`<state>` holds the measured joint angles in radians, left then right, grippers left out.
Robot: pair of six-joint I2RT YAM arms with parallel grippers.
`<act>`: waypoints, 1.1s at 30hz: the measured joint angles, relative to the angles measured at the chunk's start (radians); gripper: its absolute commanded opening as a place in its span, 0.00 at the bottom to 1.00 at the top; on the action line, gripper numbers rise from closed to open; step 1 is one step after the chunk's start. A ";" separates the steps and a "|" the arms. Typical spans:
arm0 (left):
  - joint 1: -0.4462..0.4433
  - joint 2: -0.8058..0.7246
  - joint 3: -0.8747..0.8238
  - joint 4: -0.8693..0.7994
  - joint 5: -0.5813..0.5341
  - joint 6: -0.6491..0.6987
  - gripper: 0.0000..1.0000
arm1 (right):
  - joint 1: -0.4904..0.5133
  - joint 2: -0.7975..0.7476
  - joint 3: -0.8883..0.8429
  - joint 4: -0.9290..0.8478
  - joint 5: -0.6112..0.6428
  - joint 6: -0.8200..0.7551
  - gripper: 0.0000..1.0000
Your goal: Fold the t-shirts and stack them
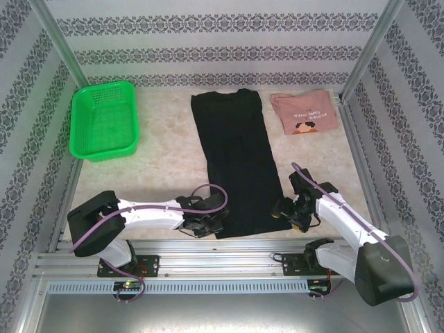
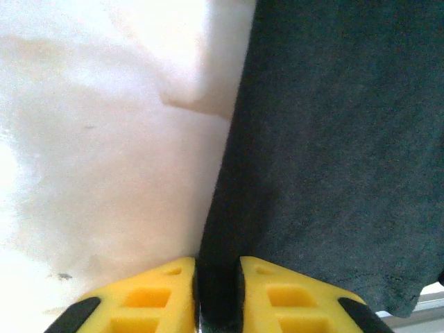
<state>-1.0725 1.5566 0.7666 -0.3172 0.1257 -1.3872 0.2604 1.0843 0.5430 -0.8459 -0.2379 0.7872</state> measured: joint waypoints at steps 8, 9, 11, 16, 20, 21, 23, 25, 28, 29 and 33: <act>0.000 0.015 0.010 0.011 0.001 0.003 0.07 | 0.006 0.059 0.012 0.016 0.017 0.019 0.59; 0.000 0.015 0.011 0.012 0.000 0.003 0.05 | 0.006 0.074 0.016 0.024 0.017 0.022 0.55; 0.000 0.014 0.011 0.014 0.000 0.006 0.01 | 0.006 0.098 0.019 0.040 0.016 0.024 0.48; -0.002 0.012 0.013 0.181 -0.005 0.006 0.00 | 0.006 0.097 0.024 0.054 0.014 0.023 0.18; -0.002 -0.048 0.004 0.234 -0.027 0.006 0.00 | 0.006 0.069 0.029 0.054 0.009 0.023 0.05; -0.002 -0.068 -0.002 0.238 -0.032 0.006 0.00 | 0.006 0.060 0.029 0.054 0.006 0.023 0.01; -0.002 -0.099 -0.013 0.242 -0.038 0.006 0.00 | 0.006 0.042 0.029 0.053 0.002 0.023 0.00; -0.002 -0.130 -0.034 0.244 -0.048 0.003 0.00 | 0.006 0.020 0.029 0.047 0.001 0.022 0.00; -0.003 -0.185 -0.079 0.235 -0.068 -0.006 0.00 | 0.006 -0.020 0.029 0.031 -0.006 0.022 0.00; -0.006 -0.209 -0.092 0.225 -0.078 -0.007 0.00 | 0.006 -0.035 0.029 0.023 -0.010 0.022 0.00; -0.013 -0.304 -0.116 0.173 -0.106 -0.013 0.00 | 0.009 -0.079 0.029 -0.003 -0.019 0.024 0.00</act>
<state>-1.0859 1.2530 0.6502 -0.1444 0.0200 -1.3998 0.2695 1.0050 0.5720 -0.8490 -0.2573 0.8108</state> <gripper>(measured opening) 0.055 0.062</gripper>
